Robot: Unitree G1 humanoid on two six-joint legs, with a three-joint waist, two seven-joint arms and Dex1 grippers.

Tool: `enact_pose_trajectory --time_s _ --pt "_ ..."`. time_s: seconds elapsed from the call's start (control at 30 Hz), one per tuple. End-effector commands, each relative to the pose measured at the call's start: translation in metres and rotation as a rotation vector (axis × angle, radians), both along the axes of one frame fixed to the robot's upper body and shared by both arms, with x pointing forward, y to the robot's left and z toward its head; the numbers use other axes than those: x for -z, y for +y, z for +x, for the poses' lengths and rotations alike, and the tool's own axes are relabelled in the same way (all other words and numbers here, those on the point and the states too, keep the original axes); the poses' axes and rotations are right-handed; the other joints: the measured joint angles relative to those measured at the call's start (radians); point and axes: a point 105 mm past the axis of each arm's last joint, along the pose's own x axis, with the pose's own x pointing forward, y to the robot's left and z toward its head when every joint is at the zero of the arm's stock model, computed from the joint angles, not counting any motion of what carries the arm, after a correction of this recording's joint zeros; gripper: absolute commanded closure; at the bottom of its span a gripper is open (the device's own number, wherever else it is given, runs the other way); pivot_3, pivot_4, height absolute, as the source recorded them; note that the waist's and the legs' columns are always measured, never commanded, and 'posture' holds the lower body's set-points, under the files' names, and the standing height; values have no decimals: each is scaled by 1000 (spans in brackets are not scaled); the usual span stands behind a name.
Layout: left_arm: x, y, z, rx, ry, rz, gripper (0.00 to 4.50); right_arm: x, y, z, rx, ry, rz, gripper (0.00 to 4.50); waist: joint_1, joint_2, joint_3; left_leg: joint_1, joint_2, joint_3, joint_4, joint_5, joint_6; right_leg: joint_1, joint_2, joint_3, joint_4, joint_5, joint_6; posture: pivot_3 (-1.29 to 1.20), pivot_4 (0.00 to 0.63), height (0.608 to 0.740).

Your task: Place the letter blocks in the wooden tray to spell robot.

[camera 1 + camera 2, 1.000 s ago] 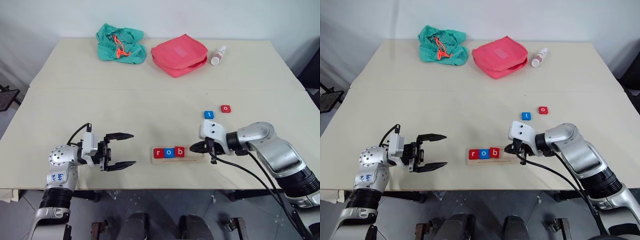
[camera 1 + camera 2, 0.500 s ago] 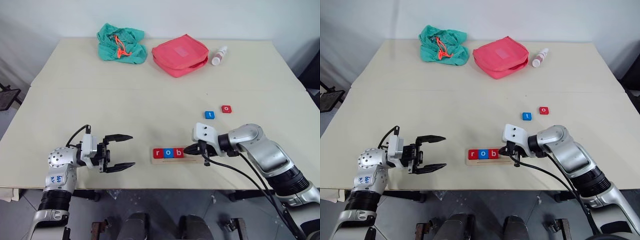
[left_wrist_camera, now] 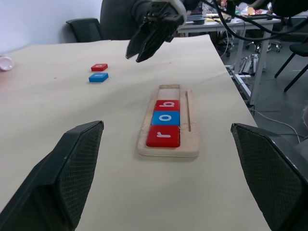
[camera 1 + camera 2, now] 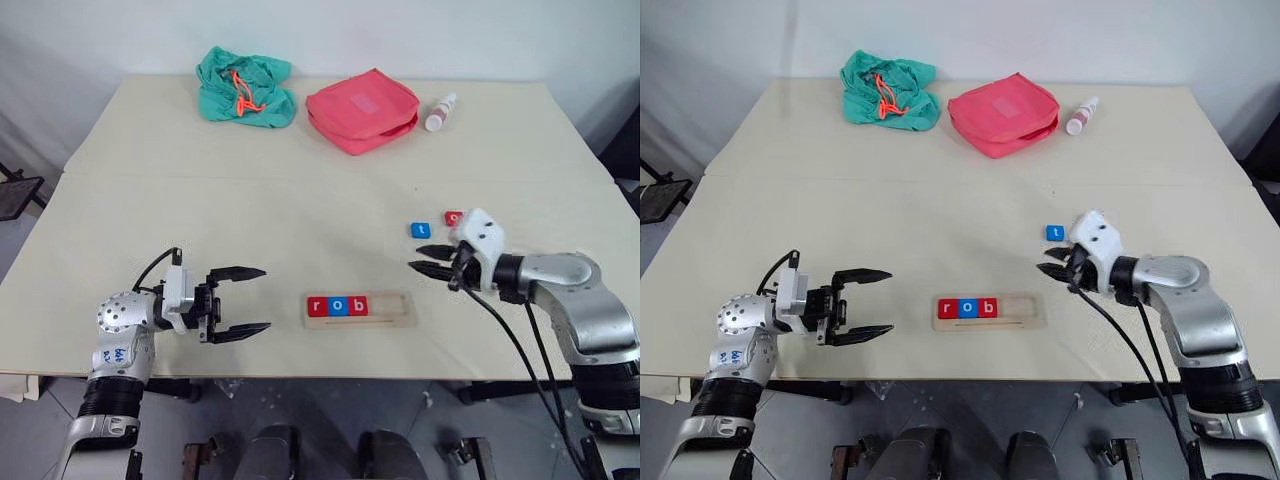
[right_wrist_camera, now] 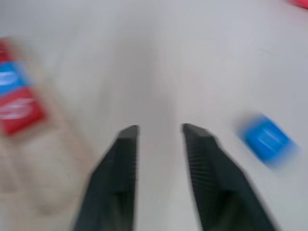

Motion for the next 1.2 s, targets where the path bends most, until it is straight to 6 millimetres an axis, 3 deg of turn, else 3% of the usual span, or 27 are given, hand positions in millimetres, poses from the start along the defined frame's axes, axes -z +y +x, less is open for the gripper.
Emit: enact_pose_trajectory --time_s 0.03,0.17,0.2,0.47,0.87,0.97,1.2 --pt "-5 0 2 13 -30 3 0 -21 -17 4 147 -93 123 1582 -2 0 0 0 0 0 0 0 0 0 0 0 0 0 0 0 150 740" --pt "-5 0 4 26 -26 6 0 -17 -35 -5 261 -132 156 189 -1 0 0 0 0 0 -1 0 0 -1 0 0 1 0 0 0 150 740" --pt "-5 0 5 27 -25 7 0 -12 -38 -8 286 -125 156 15 0 0 0 0 0 0 -1 0 0 -1 0 0 1 0 0 0 150 740" --pt "-5 1 6 44 -23 10 0 17 -50 -32 413 -60 196 15 0 0 0 1 0 2 -1 0 0 0 0 2 1 0 0 0 150 740" --pt "-6 5 0 54 -21 17 0 19 -53 -31 448 -30 235 15 0 0 0 1 0 2 -1 0 0 0 0 3 1 0 0 0 150 740" --pt "-7 5 -3 54 -20 17 0 14 -51 -24 441 -40 246 15 -2 0 0 1 0 2 -1 0 0 0 0 3 1 0 0 0 150 740" --pt "-7 4 -13 48 -15 15 0 3 -54 27 452 -69 298 15 -6 2 1 2 1 3 -1 0 0 -1 0 4 1 0 0 0 150 740"
